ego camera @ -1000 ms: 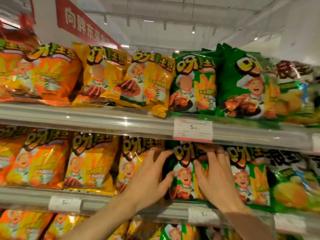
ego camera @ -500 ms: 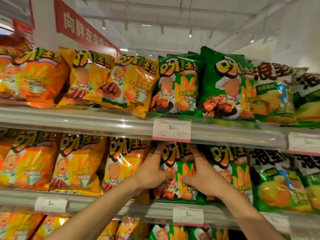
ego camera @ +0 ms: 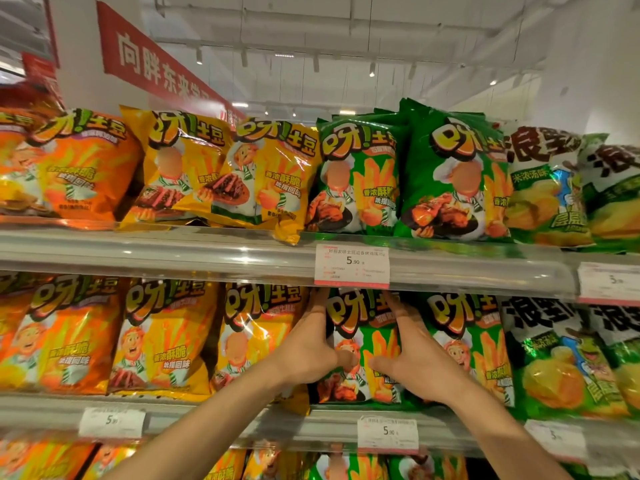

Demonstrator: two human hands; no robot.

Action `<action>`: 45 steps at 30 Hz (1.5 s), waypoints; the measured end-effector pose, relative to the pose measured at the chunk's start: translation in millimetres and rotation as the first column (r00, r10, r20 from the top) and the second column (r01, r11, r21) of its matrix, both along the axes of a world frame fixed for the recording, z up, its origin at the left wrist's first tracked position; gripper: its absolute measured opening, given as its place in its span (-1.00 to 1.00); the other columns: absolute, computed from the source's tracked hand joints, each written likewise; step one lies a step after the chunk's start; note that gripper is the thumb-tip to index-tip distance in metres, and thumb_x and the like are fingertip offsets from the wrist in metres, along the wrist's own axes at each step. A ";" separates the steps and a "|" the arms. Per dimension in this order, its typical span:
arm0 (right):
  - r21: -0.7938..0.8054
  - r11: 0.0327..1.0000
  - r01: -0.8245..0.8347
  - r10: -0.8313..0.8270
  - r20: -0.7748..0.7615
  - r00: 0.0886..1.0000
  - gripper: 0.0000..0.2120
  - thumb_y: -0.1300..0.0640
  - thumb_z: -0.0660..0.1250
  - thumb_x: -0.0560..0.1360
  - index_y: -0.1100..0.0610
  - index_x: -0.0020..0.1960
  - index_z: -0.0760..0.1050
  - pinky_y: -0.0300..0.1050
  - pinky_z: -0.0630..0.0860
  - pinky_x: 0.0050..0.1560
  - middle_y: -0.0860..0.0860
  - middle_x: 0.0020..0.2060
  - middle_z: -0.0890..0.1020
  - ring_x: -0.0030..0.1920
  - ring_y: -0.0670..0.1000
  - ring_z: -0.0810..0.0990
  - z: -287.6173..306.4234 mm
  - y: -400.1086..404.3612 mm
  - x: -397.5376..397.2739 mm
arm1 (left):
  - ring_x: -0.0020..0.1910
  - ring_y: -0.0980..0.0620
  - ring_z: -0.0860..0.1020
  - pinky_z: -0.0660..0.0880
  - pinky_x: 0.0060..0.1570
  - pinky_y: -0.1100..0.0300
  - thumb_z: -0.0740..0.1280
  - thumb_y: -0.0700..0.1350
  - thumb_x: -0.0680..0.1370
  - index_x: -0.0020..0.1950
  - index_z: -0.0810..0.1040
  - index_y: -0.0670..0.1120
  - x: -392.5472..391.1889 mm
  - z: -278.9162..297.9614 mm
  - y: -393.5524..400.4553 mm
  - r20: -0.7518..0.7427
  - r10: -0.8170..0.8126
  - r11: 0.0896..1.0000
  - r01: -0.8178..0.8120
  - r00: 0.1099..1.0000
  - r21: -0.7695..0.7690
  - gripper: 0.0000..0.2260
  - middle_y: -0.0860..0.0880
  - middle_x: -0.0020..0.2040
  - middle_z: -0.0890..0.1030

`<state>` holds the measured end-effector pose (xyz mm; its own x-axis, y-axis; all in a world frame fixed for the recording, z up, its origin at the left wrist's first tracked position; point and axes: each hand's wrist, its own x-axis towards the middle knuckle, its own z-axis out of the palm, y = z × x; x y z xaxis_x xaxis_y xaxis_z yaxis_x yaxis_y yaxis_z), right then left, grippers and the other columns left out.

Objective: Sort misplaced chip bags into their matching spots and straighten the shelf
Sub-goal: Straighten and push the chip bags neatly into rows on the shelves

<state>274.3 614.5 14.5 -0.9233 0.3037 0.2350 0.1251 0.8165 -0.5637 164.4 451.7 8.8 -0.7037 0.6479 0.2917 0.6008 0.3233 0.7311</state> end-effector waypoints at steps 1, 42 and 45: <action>0.031 0.999 0.016 -0.015 -0.010 1.000 -0.04 0.02 0.46 0.46 -0.19 0.57 -0.17 -0.22 0.42 0.24 -0.12 0.56 -0.03 0.43 -0.04 0.30 -0.6 -1.0 1.9 | 0.17 0.04 0.50 0.52 0.20 0.07 0.57 0.00 0.39 0.29 0.27 0.15 3.1 -2.1 -4.5 -0.040 -0.014 1.000 0.014 0.999 0.007 -0.39 0.03 0.17 0.50; 0.307 0.895 0.324 -0.109 -0.554 0.826 -0.62 -0.03 0.11 0.60 0.12 0.34 0.36 0.07 0.33 0.21 0.12 0.12 0.45 0.21 0.17 0.37 -17.7 23.7 23.3 | 0.18 -0.06 0.42 0.34 0.14 0.16 0.23 0.01 0.62 0.35 0.42 -0.03 10.5 -33.8 -14.1 -0.628 0.265 0.964 -0.175 0.732 0.203 -0.69 -0.07 0.16 0.46; 0.218 0.901 0.376 -0.231 -0.493 0.839 -0.62 -0.04 0.20 0.58 0.13 0.32 0.41 0.15 0.33 0.30 0.16 0.23 0.42 0.32 0.21 0.31 -10.8 64.8 50.3 | 0.12 -0.06 0.46 0.41 0.10 0.14 0.24 0.03 0.60 0.33 0.41 -0.01 30.8 -27.1 21.0 -0.628 0.199 0.977 -0.102 0.752 0.187 -0.68 -0.06 0.15 0.48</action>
